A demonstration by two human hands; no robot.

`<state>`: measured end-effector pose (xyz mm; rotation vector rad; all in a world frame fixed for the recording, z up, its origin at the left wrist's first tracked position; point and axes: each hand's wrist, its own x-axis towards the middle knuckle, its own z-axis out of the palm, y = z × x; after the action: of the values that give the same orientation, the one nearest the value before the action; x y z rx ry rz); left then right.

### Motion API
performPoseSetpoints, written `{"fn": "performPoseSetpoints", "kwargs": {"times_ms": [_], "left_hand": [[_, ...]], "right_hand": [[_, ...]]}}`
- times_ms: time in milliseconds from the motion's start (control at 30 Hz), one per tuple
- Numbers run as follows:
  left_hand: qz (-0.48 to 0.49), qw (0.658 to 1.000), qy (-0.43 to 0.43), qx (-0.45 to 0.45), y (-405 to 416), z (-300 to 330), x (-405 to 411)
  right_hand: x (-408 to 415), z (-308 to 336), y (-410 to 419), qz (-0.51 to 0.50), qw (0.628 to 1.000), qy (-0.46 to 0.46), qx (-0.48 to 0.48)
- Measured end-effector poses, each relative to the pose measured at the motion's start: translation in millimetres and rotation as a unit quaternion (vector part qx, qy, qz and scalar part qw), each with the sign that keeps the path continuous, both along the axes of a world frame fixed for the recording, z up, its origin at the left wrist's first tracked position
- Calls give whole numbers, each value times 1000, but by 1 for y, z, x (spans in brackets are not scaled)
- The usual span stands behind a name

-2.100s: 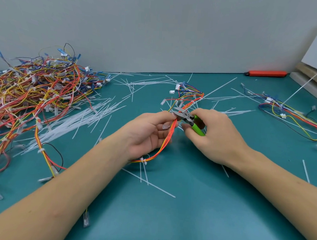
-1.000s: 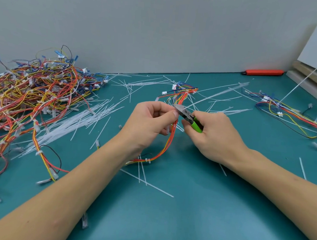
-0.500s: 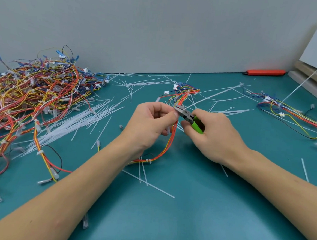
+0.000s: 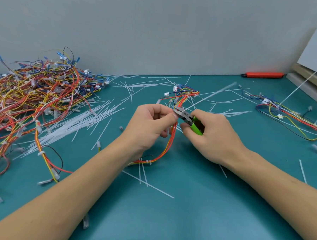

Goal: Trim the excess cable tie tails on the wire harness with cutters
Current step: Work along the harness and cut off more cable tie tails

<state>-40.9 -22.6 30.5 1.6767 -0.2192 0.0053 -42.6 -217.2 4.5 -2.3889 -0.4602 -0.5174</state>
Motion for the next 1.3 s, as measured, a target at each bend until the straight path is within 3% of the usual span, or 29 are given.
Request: {"fn": "performPoseSetpoints", "kwargs": {"times_ms": [1300], "left_hand": [[-7, 1000, 17, -20, -2, 4, -3]], "right_hand": [[-1, -2, 1, 1, 1000, 24, 4]]}}
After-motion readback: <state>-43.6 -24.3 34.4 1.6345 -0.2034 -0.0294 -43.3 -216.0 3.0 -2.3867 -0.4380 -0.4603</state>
